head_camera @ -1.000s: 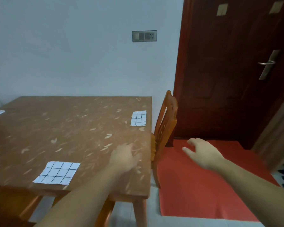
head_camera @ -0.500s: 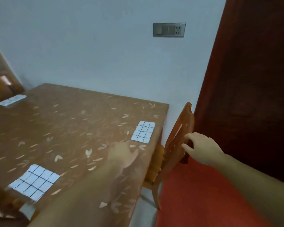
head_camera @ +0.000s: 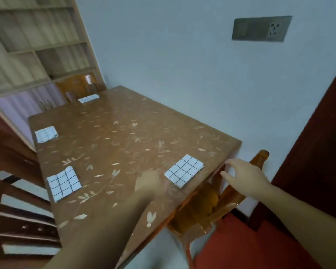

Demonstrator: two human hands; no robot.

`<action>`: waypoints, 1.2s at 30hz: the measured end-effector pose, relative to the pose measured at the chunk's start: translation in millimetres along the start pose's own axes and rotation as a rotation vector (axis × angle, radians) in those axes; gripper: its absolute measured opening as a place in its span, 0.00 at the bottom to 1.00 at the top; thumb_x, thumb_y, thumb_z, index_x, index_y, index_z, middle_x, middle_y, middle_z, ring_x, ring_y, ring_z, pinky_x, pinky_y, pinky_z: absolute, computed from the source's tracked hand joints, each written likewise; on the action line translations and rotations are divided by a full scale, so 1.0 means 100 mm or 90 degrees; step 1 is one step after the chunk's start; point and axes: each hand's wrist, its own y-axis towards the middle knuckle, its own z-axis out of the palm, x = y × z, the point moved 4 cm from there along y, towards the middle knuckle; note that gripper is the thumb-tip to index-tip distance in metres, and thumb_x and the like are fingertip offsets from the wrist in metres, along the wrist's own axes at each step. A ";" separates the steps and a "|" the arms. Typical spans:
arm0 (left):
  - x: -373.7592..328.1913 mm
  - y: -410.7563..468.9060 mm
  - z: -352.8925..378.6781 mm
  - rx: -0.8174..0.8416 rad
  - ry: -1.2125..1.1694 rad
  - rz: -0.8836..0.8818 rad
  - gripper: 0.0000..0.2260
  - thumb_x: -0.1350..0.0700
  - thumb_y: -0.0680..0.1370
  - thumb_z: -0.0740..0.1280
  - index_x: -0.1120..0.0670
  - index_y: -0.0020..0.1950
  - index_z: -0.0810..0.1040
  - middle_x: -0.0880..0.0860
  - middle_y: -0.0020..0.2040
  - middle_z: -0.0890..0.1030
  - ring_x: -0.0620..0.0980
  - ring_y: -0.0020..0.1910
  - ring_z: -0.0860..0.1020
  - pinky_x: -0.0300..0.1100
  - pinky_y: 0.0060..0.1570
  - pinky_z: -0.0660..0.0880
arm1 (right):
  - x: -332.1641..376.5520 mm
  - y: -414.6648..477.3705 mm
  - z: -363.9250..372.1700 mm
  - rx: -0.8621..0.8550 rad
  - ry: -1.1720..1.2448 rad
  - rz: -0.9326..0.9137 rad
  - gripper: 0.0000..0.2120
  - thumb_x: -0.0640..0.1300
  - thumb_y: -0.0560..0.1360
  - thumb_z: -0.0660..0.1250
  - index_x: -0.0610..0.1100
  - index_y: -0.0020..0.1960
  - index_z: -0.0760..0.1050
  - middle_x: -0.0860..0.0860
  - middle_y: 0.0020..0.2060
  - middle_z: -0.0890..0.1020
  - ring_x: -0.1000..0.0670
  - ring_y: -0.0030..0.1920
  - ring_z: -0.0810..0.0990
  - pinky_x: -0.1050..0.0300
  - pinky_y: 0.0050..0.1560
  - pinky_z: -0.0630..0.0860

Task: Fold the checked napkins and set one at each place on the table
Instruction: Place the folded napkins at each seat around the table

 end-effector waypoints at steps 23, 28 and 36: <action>-0.67 0.81 0.17 -0.074 -0.130 -0.411 0.26 0.40 0.74 0.59 0.49 0.69 0.73 0.54 0.68 0.71 0.59 0.63 0.74 0.56 0.58 0.75 | -0.58 2.32 0.31 0.240 0.045 -0.257 0.24 0.57 0.78 0.62 0.43 0.68 0.72 0.47 0.63 0.78 0.46 0.60 0.77 0.52 0.58 0.72; -0.72 0.71 0.35 -0.089 -0.166 -0.487 0.17 0.47 0.77 0.62 0.51 0.64 0.75 0.54 0.56 0.79 0.56 0.54 0.78 0.48 0.49 0.76 | -0.63 2.42 0.61 0.316 0.063 -0.272 0.25 0.56 0.78 0.63 0.43 0.70 0.70 0.47 0.66 0.76 0.46 0.65 0.75 0.53 0.62 0.71; -0.62 0.89 1.18 -0.001 -0.273 -0.583 0.20 0.53 0.79 0.64 0.63 0.68 0.72 0.61 0.62 0.78 0.58 0.59 0.78 0.47 0.56 0.75 | -0.73 2.55 1.36 0.320 0.085 -0.183 0.08 0.48 0.77 0.65 0.45 0.49 0.79 0.45 0.54 0.83 0.45 0.51 0.80 0.49 0.54 0.78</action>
